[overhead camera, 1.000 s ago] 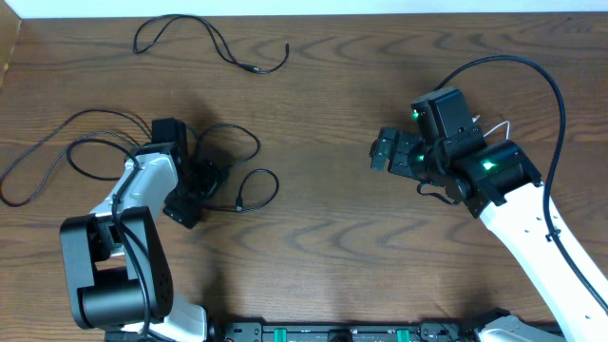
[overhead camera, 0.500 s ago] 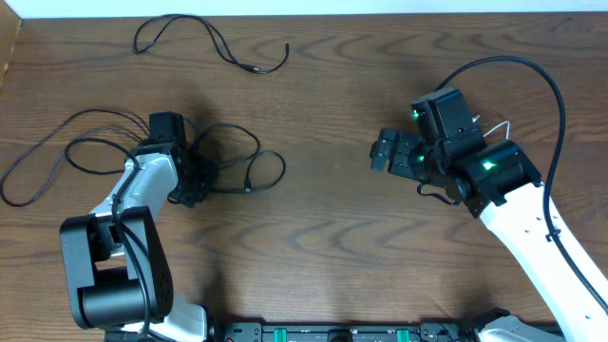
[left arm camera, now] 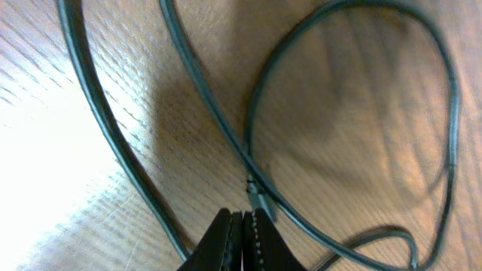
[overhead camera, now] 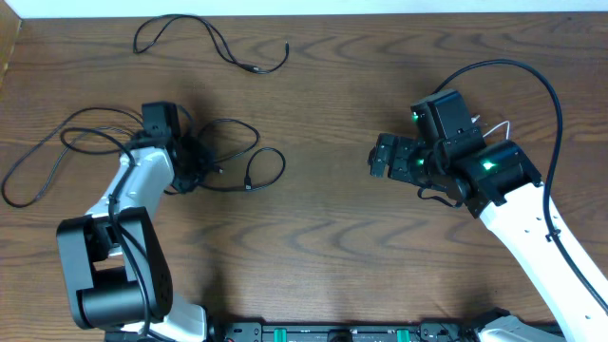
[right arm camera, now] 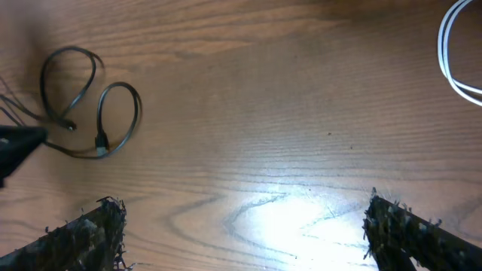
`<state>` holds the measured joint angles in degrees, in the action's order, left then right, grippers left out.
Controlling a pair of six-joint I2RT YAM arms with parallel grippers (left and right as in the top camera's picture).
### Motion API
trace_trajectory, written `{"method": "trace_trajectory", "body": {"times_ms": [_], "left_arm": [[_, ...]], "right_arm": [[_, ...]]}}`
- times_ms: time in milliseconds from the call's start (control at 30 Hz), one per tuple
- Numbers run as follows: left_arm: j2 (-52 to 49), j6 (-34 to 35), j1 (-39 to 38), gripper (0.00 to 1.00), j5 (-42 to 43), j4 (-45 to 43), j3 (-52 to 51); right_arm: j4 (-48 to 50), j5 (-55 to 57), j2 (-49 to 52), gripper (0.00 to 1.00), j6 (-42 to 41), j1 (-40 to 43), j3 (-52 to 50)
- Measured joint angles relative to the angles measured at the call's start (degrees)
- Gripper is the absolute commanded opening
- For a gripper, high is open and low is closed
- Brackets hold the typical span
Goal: Untangle cables
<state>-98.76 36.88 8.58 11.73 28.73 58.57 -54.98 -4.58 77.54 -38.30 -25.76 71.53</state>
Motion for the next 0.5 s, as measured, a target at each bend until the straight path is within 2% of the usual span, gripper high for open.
{"method": "trace_trajectory", "body": {"times_ms": [133, 267, 500], "left_arm": [[2.03, -1.84, -0.02, 0.08, 0.76, 7.56, 6.01], [4.17, -1.99, -0.61, 0.08, 2.32, 16.06, 6.84], [2.91, -2.25, -6.38, 0.08, 0.96, 16.44, 1.01]], "right_arm": [[1.07, 0.02, 0.00, 0.99, 0.04, 0.00, -0.02], [2.25, 0.02, 0.00, 0.99, 0.07, 0.00, -0.02], [3.26, 0.02, 0.00, 0.99, 0.22, 0.00, -0.02]]}}
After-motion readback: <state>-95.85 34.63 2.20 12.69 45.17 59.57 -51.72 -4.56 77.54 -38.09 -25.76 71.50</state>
